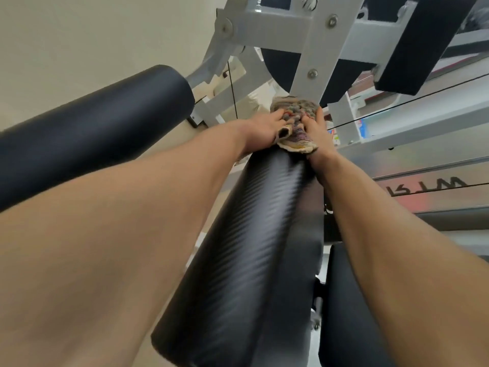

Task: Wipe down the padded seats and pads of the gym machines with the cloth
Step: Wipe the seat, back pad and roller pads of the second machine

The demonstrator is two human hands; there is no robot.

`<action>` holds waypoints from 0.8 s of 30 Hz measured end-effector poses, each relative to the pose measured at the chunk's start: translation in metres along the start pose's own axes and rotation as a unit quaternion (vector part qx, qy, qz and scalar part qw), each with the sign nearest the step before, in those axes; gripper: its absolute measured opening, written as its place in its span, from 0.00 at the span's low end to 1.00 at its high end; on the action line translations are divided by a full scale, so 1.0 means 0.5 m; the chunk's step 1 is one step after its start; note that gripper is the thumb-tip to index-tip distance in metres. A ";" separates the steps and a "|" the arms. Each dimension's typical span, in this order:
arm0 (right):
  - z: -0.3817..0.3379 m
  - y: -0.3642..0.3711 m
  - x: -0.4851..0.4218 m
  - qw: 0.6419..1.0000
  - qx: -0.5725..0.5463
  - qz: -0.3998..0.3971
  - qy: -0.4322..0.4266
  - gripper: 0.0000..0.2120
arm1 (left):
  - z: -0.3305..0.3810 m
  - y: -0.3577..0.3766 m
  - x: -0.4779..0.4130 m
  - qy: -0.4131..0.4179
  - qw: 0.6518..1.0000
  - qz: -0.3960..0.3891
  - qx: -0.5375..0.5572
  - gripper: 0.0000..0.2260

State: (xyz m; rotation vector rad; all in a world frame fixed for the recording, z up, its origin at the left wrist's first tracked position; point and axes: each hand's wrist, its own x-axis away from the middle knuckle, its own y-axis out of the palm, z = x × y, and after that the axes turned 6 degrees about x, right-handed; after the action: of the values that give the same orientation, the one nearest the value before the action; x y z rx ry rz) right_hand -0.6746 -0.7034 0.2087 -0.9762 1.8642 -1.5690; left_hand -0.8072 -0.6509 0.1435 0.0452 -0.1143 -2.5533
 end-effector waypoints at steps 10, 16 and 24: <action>-0.059 0.040 0.409 0.995 -0.089 -0.006 0.050 0.42 | -0.014 0.042 0.364 -0.057 0.982 -0.013 0.178 0.24; -0.118 0.050 0.622 0.998 -0.053 -0.013 0.018 0.32 | 0.021 0.075 0.552 -0.061 0.980 0.018 0.190 0.22; -0.025 0.061 0.740 0.979 0.119 0.006 -0.163 0.34 | -0.026 0.163 0.681 0.037 0.969 0.182 -0.161 0.28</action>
State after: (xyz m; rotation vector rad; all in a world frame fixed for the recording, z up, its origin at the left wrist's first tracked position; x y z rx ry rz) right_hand -0.9160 -0.9854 0.2051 -1.0372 1.4214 -1.4817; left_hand -1.0450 -0.9080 0.1355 -0.0057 0.2969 -2.1703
